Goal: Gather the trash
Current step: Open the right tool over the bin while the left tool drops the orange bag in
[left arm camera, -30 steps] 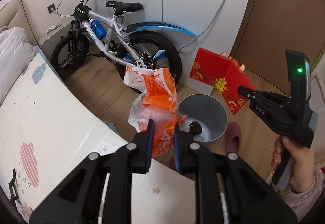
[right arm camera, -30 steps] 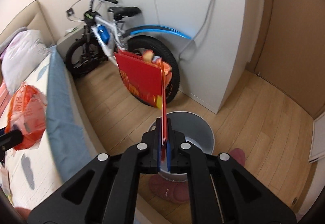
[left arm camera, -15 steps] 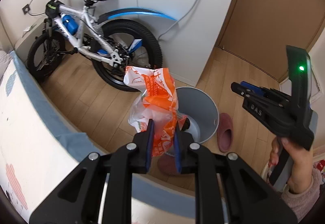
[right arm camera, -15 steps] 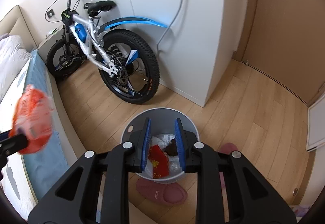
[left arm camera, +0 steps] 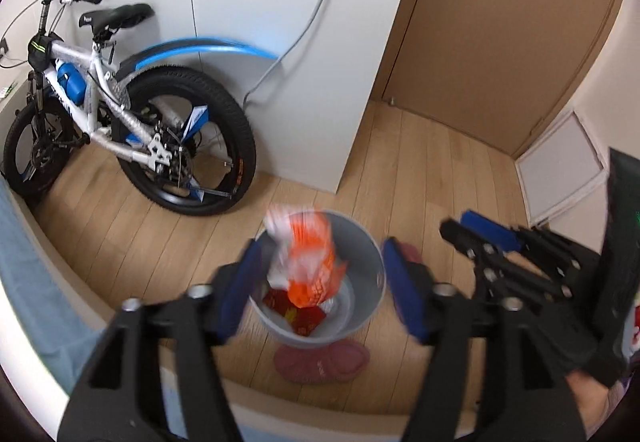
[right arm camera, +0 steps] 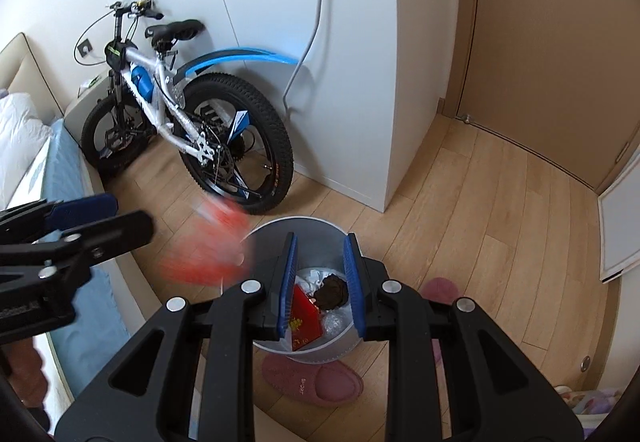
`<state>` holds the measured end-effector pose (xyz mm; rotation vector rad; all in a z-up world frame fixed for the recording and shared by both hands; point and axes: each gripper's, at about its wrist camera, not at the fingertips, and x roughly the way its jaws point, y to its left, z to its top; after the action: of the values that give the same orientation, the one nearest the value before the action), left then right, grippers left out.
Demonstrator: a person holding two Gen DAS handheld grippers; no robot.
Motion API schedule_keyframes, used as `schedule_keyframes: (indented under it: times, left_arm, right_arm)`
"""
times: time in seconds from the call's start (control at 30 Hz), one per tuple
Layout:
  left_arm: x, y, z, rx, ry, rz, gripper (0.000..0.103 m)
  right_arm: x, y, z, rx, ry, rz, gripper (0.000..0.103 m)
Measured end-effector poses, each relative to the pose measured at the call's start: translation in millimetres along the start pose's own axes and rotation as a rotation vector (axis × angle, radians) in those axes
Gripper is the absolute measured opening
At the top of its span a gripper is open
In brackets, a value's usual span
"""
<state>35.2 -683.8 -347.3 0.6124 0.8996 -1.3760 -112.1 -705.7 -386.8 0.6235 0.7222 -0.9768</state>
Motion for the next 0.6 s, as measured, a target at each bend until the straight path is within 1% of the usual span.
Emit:
schedule_keyframes:
  times: [0.1, 0.2, 0.3, 0.5, 0.6]
  left_arm:
    - [5.8, -0.3, 3.1, -0.009, 0.023, 0.005, 0.066]
    - [-0.3, 2.7, 0.9, 0.002, 0.031, 0.035, 0.066]
    - [-10.6, 11.1, -7.3, -0.009, 0.036, 0.061, 0.066]
    - [-30.6, 37.3, -24.7, -0.096, 0.031, 0.098, 0.066]
    - [-47.1, 47.1, -33.7, -0.134, 0.022, 0.118, 0.066]
  right_arm:
    - [-2.4, 0.5, -0.2, 0.000, 0.004, 0.002, 0.023]
    - [-4.6, 6.3, 0.8, -0.015, 0.009, 0.011, 0.023]
    - [-7.7, 18.0, 0.2, -0.038, 0.013, 0.039, 0.022]
    - [-18.0, 51.3, -3.7, -0.105, 0.017, 0.093, 0.022]
    - [-28.7, 67.1, -7.1, -0.132, 0.017, 0.111, 0.022]
